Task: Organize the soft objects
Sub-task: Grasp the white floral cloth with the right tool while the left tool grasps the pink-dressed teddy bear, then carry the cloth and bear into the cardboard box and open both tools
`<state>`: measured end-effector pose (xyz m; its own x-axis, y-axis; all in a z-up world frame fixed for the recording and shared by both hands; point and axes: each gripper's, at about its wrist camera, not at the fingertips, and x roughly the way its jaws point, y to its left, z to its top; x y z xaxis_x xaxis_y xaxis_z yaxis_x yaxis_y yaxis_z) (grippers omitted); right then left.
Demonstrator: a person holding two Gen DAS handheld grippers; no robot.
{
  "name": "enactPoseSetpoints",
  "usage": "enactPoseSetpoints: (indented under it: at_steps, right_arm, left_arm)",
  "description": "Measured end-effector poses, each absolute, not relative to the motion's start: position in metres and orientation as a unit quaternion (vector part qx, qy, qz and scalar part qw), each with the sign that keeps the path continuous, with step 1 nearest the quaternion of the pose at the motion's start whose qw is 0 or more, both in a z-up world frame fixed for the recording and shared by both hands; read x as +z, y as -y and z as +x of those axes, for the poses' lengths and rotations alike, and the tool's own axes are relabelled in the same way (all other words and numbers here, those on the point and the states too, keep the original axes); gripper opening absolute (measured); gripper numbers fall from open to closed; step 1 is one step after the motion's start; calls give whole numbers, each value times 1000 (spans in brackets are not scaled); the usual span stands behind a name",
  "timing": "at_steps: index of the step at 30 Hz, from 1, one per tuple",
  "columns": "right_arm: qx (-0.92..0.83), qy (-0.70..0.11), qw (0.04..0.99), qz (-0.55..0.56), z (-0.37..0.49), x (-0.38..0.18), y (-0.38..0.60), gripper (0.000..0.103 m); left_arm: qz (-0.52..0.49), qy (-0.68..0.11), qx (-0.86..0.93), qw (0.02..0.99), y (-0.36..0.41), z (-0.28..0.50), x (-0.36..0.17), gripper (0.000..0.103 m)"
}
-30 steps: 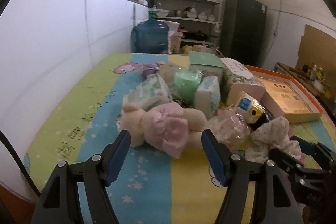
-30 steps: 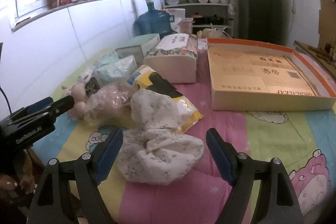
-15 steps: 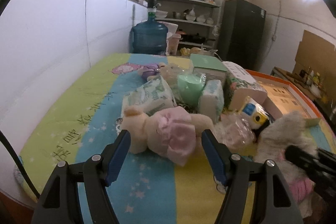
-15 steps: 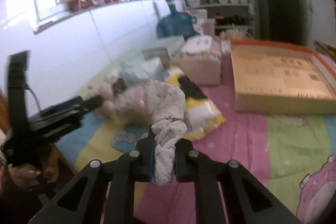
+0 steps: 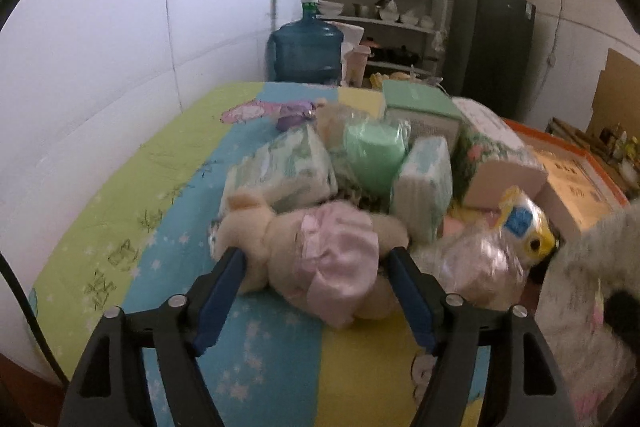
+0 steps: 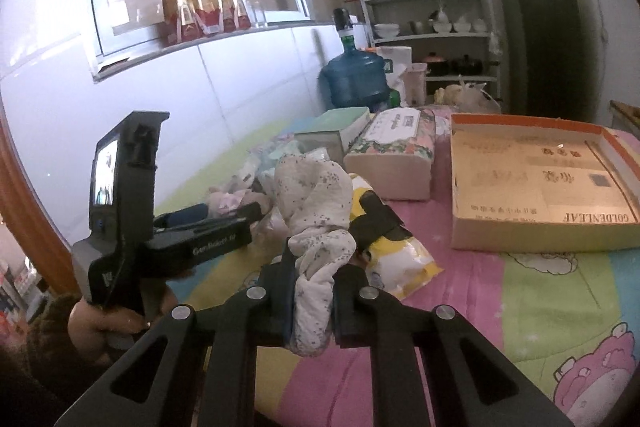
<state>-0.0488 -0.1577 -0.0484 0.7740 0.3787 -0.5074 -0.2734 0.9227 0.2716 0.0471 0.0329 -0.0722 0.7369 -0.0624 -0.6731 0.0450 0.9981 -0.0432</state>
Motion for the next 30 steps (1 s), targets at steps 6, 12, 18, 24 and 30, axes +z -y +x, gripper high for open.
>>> enactPoseSetpoints:
  at_steps: [6,12,18,24,30]
  right_arm:
    - [183,-289,934,101,-43,-51,163,14]
    - [190,-282,935,100,-45,-49,168,14]
    - [199,-267,937,106,-46,-43,175,14]
    - [186,-236,947,114,-47,-27,197,14]
    - [134,-213,959,127,-50,-14,243,14]
  left_arm:
    - [-63,-385,-47,920,-48,43,-81,37]
    - [-80,-366,-53,926,-56,43,-71,29]
    - [-34,-310,-59,948,-40,15,-42,29]
    - [-14,-264,-105,959,-8,-2,-8,29]
    - [-16,-259,-169,951,41,9,10,29]
